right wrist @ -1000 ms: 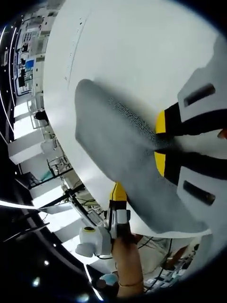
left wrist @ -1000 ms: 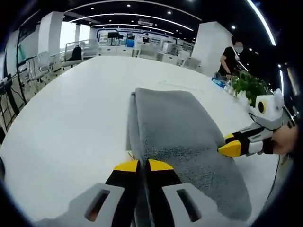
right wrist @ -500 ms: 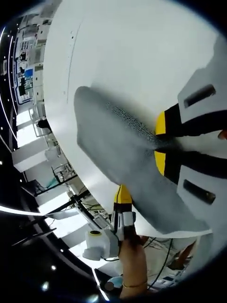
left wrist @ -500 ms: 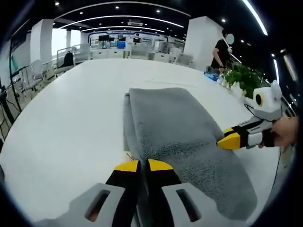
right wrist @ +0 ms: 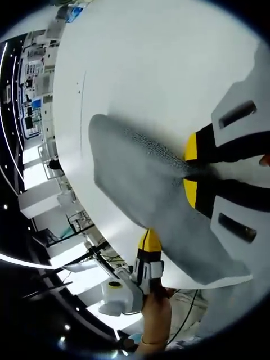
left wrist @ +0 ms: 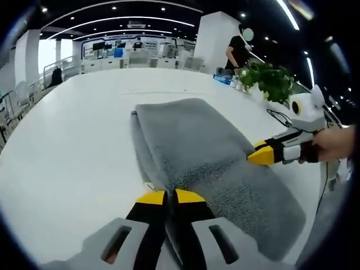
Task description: Fold the towel on the table until its edges align and the towel forms a compact rectangular stack.
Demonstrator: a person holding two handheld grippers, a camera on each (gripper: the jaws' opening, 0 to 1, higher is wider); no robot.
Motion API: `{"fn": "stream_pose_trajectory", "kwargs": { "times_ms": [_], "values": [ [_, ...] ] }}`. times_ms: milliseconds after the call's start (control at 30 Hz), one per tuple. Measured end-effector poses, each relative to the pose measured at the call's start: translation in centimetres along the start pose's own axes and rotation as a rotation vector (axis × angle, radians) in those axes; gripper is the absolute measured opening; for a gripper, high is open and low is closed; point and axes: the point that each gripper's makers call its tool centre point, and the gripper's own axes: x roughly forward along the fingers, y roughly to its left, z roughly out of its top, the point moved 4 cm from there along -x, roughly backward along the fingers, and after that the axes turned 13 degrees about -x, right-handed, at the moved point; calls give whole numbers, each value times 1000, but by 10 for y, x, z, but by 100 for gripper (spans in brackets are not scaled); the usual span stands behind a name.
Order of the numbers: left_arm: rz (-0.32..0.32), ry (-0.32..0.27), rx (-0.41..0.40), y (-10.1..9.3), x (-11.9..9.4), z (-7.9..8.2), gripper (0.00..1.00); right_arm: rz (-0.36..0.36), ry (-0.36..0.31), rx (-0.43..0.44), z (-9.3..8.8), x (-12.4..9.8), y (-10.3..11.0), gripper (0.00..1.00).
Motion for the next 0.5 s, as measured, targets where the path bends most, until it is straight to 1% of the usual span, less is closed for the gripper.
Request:
{"fn": "stream_pose_trajectory", "kwargs": {
  "times_ms": [33,100,200,367,433,500],
  "values": [
    [-6,6,3,-4,2,0,5,-4,2,-5,-2,-4,-1,7],
    [-28,20,14,-18,8,-2,5,-26,13,-51,-10,-18,-6,7],
    [-52,30,24,-36,13,-5,5,-49,23,-95,-19,-33,-11,7],
    [-84,35,51,-63,17,-13,5,-80,33,-102,-31,-52,-22,7],
    [-99,36,66,-71,18,-15,5,-94,29,-94,-35,-59,-25,7],
    [-110,37,77,-74,19,-15,5,-104,19,-75,-38,-62,-26,7]
  ]
}}
